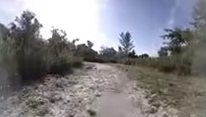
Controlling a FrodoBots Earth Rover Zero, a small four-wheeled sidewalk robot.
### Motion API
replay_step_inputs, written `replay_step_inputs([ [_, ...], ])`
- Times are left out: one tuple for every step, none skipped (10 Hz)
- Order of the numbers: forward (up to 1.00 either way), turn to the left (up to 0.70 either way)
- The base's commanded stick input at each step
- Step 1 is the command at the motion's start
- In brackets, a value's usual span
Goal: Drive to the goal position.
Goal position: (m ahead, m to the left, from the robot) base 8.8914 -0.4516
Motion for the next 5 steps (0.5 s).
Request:
replay_step_inputs([
  [0.85, -0.31],
  [0.85, -0.23],
  [0.85, -0.05],
  [0.85, -0.17],
  [0.85, -0.3],
])
